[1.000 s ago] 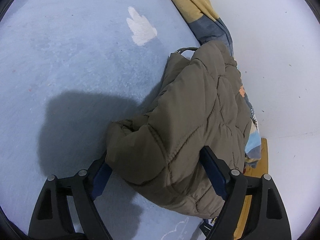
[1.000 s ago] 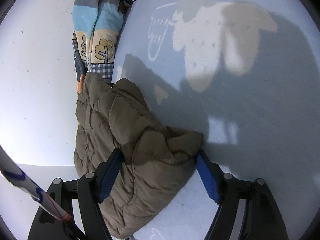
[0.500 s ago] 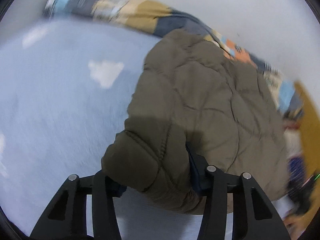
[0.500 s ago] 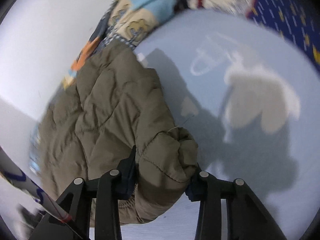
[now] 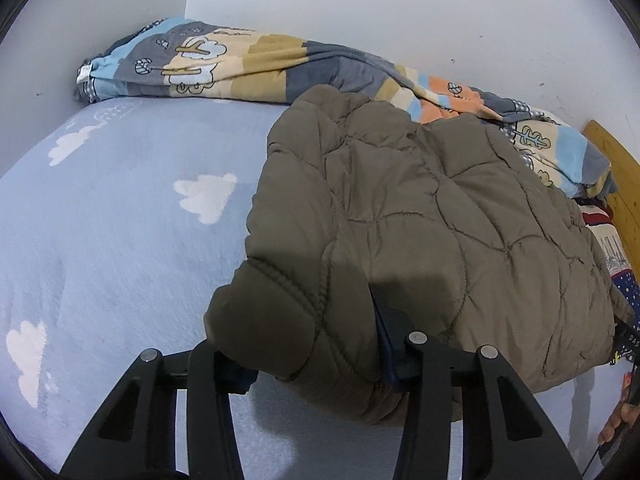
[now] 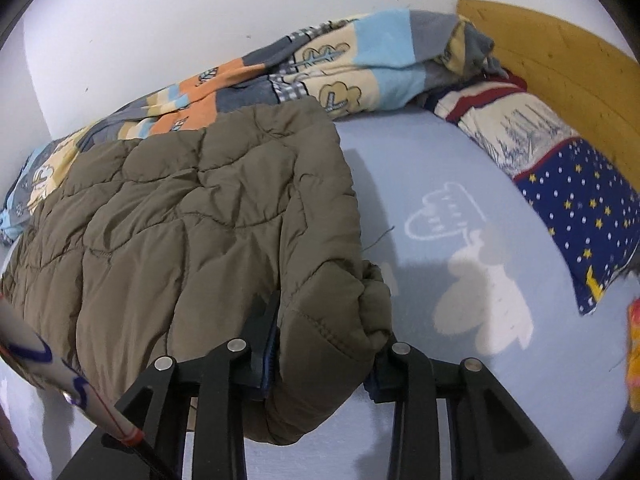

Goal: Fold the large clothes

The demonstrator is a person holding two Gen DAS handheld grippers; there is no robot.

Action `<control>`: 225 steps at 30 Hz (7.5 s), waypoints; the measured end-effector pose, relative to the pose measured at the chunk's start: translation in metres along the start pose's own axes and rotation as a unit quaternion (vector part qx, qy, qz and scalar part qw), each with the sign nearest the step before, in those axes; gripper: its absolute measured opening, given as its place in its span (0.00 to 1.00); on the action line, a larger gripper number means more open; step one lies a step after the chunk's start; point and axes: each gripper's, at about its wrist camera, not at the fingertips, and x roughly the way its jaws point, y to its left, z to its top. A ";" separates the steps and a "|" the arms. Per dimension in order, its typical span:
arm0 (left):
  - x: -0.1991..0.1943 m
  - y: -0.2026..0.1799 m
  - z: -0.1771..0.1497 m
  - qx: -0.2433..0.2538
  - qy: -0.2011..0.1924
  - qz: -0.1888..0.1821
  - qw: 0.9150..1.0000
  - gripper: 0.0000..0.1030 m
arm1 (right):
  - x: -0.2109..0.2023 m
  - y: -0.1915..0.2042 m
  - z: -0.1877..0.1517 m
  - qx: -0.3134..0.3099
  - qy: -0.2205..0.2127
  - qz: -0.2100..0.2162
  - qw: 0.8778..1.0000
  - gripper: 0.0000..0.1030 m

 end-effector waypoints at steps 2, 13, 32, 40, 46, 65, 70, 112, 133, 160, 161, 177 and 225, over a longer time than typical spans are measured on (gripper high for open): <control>-0.007 -0.002 -0.001 0.003 -0.003 0.000 1.000 0.43 | -0.006 0.001 0.001 -0.003 -0.003 0.002 1.000 0.33; -0.055 -0.004 -0.011 0.005 -0.018 -0.018 1.000 0.43 | -0.060 0.001 -0.004 -0.018 -0.023 0.018 0.999 0.33; -0.135 0.023 -0.089 -0.046 -0.017 -0.040 0.998 0.43 | -0.150 -0.031 -0.075 0.042 -0.024 0.064 0.997 0.33; -0.120 0.037 -0.124 -0.103 0.011 -0.030 0.994 0.46 | -0.125 -0.045 -0.101 0.074 0.024 0.049 0.996 0.33; -0.104 0.055 -0.145 -0.167 0.031 -0.021 0.985 0.59 | -0.097 -0.051 -0.120 0.094 0.070 0.033 0.993 0.35; -0.171 0.088 -0.141 -0.226 -0.056 0.010 0.973 0.76 | -0.172 -0.098 -0.138 0.188 -0.006 0.055 0.981 0.63; -0.174 0.001 -0.128 -0.053 -0.076 -0.027 0.995 0.76 | -0.173 -0.033 -0.117 0.064 -0.028 0.090 0.993 0.63; -0.037 -0.050 -0.061 0.027 0.049 0.037 0.998 0.83 | -0.026 0.074 -0.033 -0.034 0.076 0.098 0.992 0.68; -0.114 -0.054 -0.101 0.063 0.012 0.021 0.998 0.83 | -0.117 -0.010 -0.072 0.056 0.060 0.111 0.990 0.70; -0.113 -0.090 -0.155 0.128 -0.001 0.035 0.991 0.83 | -0.120 0.071 -0.122 -0.093 0.063 0.067 0.991 0.73; -0.112 -0.093 -0.156 0.129 0.000 0.037 0.991 0.83 | -0.116 0.070 -0.122 -0.090 0.072 0.070 0.991 0.73; -0.100 -0.101 -0.167 0.145 -0.009 0.061 0.987 0.84 | -0.092 0.071 -0.125 -0.093 0.101 0.068 0.988 0.76; -0.453 -0.086 -0.174 0.108 -0.232 0.056 0.965 0.94 | -0.482 0.067 -0.156 -0.064 -0.214 0.108 0.969 0.97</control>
